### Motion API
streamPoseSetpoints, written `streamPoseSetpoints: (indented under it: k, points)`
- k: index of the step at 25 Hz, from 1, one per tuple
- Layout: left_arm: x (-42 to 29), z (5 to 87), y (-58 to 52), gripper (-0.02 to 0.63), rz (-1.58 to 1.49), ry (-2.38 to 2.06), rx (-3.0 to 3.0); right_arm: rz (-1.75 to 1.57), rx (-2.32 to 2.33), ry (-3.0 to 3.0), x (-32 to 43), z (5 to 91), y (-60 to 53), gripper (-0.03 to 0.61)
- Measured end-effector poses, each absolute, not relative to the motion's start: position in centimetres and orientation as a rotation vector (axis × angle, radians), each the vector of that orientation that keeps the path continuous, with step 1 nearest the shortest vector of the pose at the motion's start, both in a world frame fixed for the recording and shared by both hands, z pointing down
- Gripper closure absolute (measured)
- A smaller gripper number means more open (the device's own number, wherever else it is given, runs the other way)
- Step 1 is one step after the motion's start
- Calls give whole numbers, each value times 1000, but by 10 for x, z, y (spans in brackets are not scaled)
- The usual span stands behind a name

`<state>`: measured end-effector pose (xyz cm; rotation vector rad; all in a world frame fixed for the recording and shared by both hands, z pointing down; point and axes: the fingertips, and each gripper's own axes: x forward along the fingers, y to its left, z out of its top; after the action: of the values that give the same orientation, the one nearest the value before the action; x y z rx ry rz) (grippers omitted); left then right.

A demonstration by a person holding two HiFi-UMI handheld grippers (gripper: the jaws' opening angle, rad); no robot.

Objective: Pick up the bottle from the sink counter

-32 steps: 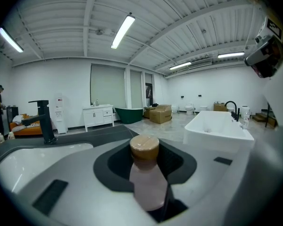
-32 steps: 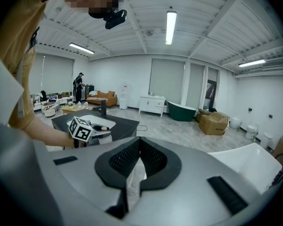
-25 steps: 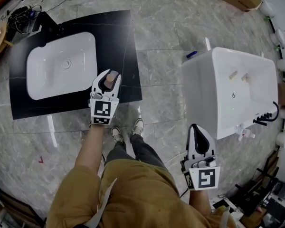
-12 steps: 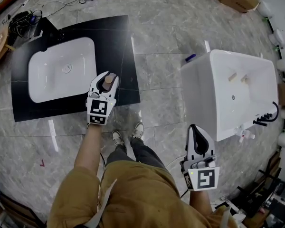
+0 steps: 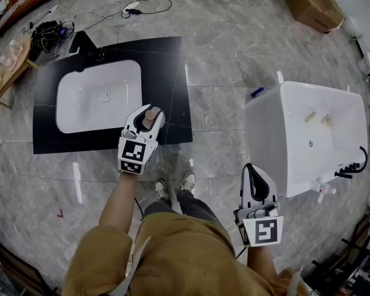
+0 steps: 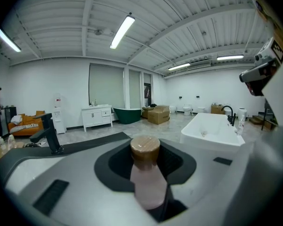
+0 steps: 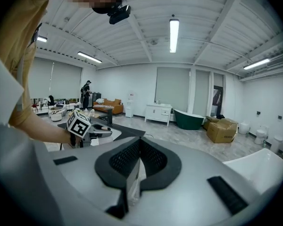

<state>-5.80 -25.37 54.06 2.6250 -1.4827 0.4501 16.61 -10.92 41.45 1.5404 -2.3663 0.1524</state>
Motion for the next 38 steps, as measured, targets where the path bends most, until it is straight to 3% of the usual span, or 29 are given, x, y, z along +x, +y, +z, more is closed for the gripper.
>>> streamPoseSetpoints:
  k: [38]
  points:
    - [-108, 318, -131, 495, 219, -1671, 2658, 48, 1447, -2570, 134, 361, -114, 575]
